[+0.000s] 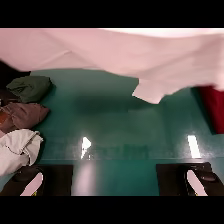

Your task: Fold the shirts.

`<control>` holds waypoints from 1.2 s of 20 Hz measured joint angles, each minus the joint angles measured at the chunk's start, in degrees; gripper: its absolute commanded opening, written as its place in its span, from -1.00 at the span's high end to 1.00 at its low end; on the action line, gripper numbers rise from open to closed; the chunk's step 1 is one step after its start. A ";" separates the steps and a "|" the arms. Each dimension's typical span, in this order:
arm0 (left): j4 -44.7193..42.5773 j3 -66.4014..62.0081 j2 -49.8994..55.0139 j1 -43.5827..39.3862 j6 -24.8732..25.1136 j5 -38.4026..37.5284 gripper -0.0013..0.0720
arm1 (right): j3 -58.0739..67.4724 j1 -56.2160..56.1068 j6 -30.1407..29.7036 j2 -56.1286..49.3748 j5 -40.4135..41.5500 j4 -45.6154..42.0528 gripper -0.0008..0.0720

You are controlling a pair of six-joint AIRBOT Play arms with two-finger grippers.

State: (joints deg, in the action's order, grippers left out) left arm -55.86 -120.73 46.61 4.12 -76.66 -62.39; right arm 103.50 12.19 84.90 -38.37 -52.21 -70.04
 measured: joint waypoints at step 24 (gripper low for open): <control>-13.94 51.30 19.89 0.00 -4.31 9.29 0.88 | -5.29 -6.80 4.42 -47.41 -19.89 -8.15 0.94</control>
State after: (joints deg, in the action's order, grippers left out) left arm -69.80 -69.43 66.50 4.12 -80.97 -53.10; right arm 98.21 5.39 89.32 -85.78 -72.10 -78.19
